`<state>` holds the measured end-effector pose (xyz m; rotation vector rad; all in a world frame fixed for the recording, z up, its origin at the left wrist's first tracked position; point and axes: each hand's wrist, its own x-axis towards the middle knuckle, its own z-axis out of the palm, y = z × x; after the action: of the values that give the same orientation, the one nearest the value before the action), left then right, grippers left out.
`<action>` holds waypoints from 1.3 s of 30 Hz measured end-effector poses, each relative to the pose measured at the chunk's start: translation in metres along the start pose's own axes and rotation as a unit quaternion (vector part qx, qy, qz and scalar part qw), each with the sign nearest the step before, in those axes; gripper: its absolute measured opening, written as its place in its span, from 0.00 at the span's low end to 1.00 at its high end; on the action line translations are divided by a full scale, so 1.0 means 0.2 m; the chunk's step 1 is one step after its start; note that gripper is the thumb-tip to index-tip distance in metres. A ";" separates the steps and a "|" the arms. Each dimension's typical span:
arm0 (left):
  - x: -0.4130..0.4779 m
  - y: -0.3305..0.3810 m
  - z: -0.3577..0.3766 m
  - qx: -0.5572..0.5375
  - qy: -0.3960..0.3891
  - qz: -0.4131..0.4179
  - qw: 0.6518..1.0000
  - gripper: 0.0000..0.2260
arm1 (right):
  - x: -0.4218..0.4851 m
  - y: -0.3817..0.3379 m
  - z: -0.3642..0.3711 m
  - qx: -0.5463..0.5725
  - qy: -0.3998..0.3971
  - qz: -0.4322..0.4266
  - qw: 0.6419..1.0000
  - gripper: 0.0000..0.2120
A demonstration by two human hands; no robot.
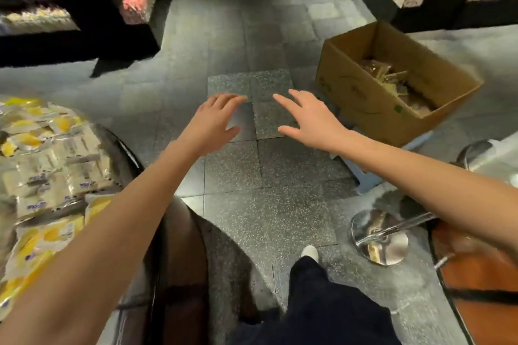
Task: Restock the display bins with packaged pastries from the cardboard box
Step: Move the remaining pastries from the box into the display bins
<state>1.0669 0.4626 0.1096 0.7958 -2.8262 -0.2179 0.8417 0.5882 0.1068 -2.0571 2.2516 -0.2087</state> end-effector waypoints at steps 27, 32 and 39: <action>2.39 1.05 0.82 -0.090 -0.112 0.326 0.934 0.27 | -0.24 2.07 -0.23 0.069 -0.008 0.412 0.908 0.31; 2.88 1.09 0.97 -0.101 -0.163 0.357 0.914 0.27 | -0.03 2.29 -0.20 0.089 -0.013 0.475 0.875 0.31; 3.47 1.13 1.12 -0.100 -0.231 0.401 0.881 0.27 | 0.25 2.63 -0.18 0.100 -0.020 0.556 0.825 0.32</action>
<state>0.3231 0.3061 0.0393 -0.5719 -3.1892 -0.6052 0.3147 0.5847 0.0609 -0.4101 2.7888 -0.2671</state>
